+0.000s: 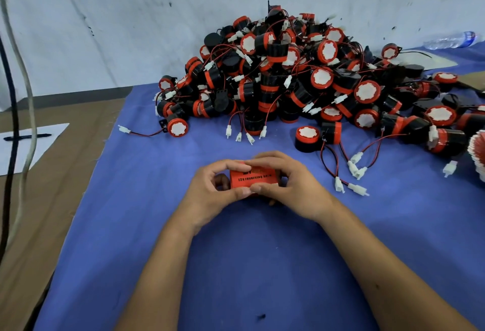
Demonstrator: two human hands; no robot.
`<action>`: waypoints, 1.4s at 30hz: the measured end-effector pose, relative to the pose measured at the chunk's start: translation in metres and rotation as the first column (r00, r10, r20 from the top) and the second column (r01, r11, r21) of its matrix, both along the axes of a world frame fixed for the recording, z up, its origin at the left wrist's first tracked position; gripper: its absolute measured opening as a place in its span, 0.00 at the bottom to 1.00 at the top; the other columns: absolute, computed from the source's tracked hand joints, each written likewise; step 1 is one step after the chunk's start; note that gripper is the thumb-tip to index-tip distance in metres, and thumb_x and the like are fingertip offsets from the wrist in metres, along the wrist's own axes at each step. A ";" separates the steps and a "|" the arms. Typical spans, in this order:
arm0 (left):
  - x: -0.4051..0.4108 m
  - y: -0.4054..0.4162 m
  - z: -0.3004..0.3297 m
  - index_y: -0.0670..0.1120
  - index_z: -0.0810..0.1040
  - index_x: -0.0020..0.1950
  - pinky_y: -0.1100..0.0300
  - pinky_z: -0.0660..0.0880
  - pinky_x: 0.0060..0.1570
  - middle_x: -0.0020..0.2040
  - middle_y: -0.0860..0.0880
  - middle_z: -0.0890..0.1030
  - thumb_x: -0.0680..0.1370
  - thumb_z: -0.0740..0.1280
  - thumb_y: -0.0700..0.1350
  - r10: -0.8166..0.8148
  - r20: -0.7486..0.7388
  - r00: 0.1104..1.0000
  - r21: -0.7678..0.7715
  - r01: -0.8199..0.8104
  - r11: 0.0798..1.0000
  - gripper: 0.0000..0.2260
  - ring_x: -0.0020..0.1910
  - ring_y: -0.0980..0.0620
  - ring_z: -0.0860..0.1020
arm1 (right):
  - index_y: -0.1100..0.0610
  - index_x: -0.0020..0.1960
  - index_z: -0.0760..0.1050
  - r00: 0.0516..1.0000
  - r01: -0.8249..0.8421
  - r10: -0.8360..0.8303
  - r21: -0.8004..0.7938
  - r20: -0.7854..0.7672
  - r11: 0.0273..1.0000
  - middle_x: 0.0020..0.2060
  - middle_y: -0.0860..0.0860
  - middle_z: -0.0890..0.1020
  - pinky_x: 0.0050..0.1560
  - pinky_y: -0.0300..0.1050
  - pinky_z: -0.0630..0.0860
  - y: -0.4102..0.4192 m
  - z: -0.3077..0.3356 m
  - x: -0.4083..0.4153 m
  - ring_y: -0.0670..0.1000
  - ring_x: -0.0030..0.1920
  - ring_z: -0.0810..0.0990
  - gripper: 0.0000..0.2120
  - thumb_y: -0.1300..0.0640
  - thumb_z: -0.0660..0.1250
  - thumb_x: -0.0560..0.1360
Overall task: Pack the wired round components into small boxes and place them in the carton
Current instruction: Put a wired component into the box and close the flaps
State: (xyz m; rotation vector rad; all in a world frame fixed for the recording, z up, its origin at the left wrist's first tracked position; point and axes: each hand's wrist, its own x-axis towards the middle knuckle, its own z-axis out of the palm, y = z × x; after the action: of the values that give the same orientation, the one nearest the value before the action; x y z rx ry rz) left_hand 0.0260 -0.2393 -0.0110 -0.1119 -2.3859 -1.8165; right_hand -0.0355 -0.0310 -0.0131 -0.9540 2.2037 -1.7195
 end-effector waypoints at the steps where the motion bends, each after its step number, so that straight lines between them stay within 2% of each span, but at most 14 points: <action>1: -0.001 0.000 -0.001 0.56 0.86 0.55 0.41 0.80 0.55 0.59 0.55 0.85 0.71 0.81 0.42 -0.003 -0.006 1.000 -0.004 0.003 1.000 0.16 0.47 0.32 0.79 | 0.45 0.66 0.81 1.000 -0.024 0.024 0.018 -0.014 1.000 0.59 0.43 0.76 0.40 0.46 0.83 0.001 0.000 0.000 0.49 0.52 0.82 0.20 0.57 0.77 0.76; 3: -0.002 -0.001 -0.001 0.55 0.86 0.54 0.36 0.79 0.57 0.61 0.56 0.85 0.72 0.81 0.42 -0.010 -0.009 1.000 -0.008 0.010 1.000 0.14 0.50 0.29 0.78 | 0.47 0.66 0.82 0.996 0.005 0.001 0.062 -0.093 0.998 0.58 0.45 0.76 0.41 0.41 0.82 0.002 -0.001 -0.001 0.49 0.51 0.81 0.20 0.58 0.77 0.75; 6: -0.002 -0.001 0.001 0.55 0.85 0.53 0.33 0.78 0.56 0.60 0.55 0.85 0.71 0.78 0.45 -0.006 -0.022 1.000 -0.047 0.005 0.999 0.12 0.50 0.27 0.77 | 0.51 0.65 0.83 0.960 0.120 -0.084 0.123 -0.268 0.985 0.55 0.46 0.79 0.48 0.36 0.77 -0.002 -0.002 -0.001 0.45 0.52 0.80 0.20 0.57 0.78 0.74; 10: -0.001 -0.004 0.000 0.55 0.82 0.56 0.32 0.78 0.55 0.56 0.48 0.84 0.70 0.79 0.44 -0.029 0.009 1.000 -0.070 0.030 0.997 0.17 0.51 0.28 0.77 | 0.51 0.68 0.81 0.919 0.139 -0.063 0.170 -0.388 0.975 0.56 0.48 0.79 0.55 0.40 0.77 -0.001 -0.001 0.000 0.46 0.54 0.80 0.21 0.53 0.77 0.75; 14: 0.001 -0.003 0.003 0.60 0.76 0.65 0.36 0.80 0.54 0.60 0.53 0.82 0.67 0.78 0.41 0.000 0.005 1.000 -0.112 0.000 0.994 0.30 0.51 0.31 0.79 | 0.50 0.70 0.79 0.897 0.155 -0.045 0.217 -0.440 0.964 0.67 0.50 0.78 0.66 0.45 0.75 0.001 -0.001 0.001 0.47 0.66 0.77 0.24 0.52 0.77 0.75; 16: 0.000 -0.003 0.003 0.60 0.75 0.67 0.38 0.81 0.54 0.61 0.54 0.82 0.67 0.79 0.41 0.011 -0.003 1.000 -0.124 -0.011 0.992 0.32 0.50 0.33 0.80 | 0.50 0.70 0.79 0.892 0.160 -0.057 0.196 -0.447 0.967 0.70 0.51 0.77 0.69 0.47 0.75 0.000 -0.002 0.002 0.48 0.69 0.76 0.22 0.52 0.75 0.77; 22: -0.003 -0.005 -0.001 0.56 0.77 0.67 0.41 0.82 0.54 0.60 0.56 0.82 0.69 0.80 0.33 0.044 -0.014 0.999 -0.177 -0.046 0.983 0.32 0.52 0.37 0.81 | 0.50 0.69 0.79 0.869 0.195 -0.079 0.192 -0.489 0.962 0.67 0.48 0.80 0.66 0.46 0.76 -0.002 0.001 0.004 0.45 0.67 0.78 0.20 0.45 0.68 0.80; 24: -0.004 -0.005 -0.001 0.55 0.77 0.67 0.43 0.82 0.55 0.60 0.55 0.82 0.69 0.80 0.33 0.050 -0.023 0.998 -0.196 -0.053 0.979 0.32 0.54 0.39 0.81 | 0.51 0.68 0.80 0.876 0.181 -0.107 0.115 -0.471 0.977 0.64 0.46 0.82 0.62 0.45 0.78 -0.004 0.002 0.005 0.44 0.63 0.80 0.18 0.45 0.66 0.81; 26: -0.004 -0.004 -0.001 0.55 0.77 0.67 0.44 0.82 0.56 0.60 0.54 0.82 0.69 0.80 0.33 0.053 -0.032 0.998 -0.208 -0.059 0.976 0.32 0.54 0.41 0.82 | 0.52 0.66 0.81 0.893 0.172 -0.134 0.051 -0.430 0.984 0.61 0.44 0.83 0.60 0.46 0.79 -0.005 0.001 0.005 0.45 0.62 0.80 0.15 0.49 0.68 0.82; 28: -0.005 -0.002 -0.001 0.55 0.77 0.66 0.45 0.82 0.55 0.59 0.55 0.82 0.69 0.80 0.34 0.056 -0.040 0.998 -0.206 -0.063 0.977 0.30 0.52 0.41 0.82 | 0.50 0.66 0.82 0.900 0.210 -0.161 0.081 -0.405 0.974 0.62 0.45 0.81 0.61 0.46 0.77 -0.006 -0.001 0.006 0.46 0.63 0.79 0.15 0.52 0.73 0.79; 32: -0.006 0.001 -0.001 0.53 0.78 0.66 0.45 0.82 0.54 0.59 0.57 0.81 0.70 0.81 0.36 0.049 -0.056 0.997 -0.203 -0.059 0.977 0.29 0.49 0.43 0.82 | 0.43 0.62 0.84 0.912 0.295 -0.245 0.110 -0.328 0.949 0.60 0.41 0.80 0.61 0.37 0.70 -0.010 -0.003 0.008 0.50 0.60 0.72 0.17 0.54 0.77 0.75; 34: -0.006 0.001 -0.001 0.53 0.78 0.66 0.45 0.82 0.54 0.59 0.55 0.82 0.70 0.81 0.35 0.045 -0.053 0.998 -0.204 -0.055 0.977 0.28 0.50 0.44 0.82 | 0.43 0.60 0.84 0.926 0.297 -0.270 0.070 -0.265 0.952 0.58 0.39 0.81 0.62 0.42 0.72 -0.013 -0.001 0.009 0.49 0.60 0.71 0.16 0.54 0.77 0.74; 37: -0.007 0.001 0.000 0.54 0.78 0.66 0.41 0.82 0.53 0.57 0.53 0.83 0.69 0.79 0.33 0.036 -0.043 0.998 -0.195 -0.044 0.980 0.30 0.52 0.38 0.82 | 0.40 0.58 0.84 0.939 0.296 -0.295 -0.022 -0.178 0.955 0.54 0.38 0.83 0.61 0.48 0.76 -0.012 0.000 0.009 0.48 0.60 0.74 0.12 0.51 0.76 0.76; 42: -0.005 0.002 -0.001 0.52 0.77 0.68 0.42 0.82 0.54 0.60 0.55 0.82 0.69 0.79 0.31 0.042 -0.030 0.999 -0.181 -0.046 0.982 0.32 0.53 0.38 0.82 | 0.40 0.58 0.85 0.956 0.269 -0.265 0.014 -0.123 0.963 0.57 0.36 0.81 0.62 0.54 0.77 -0.010 -0.004 0.006 0.46 0.64 0.72 0.14 0.51 0.78 0.74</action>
State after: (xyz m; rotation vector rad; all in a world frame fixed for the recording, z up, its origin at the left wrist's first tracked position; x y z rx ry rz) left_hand 0.0208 -0.2372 -0.0117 -0.1005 -2.5103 -1.5664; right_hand -0.0296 -0.0410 -0.0175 -0.8014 2.5303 -1.7721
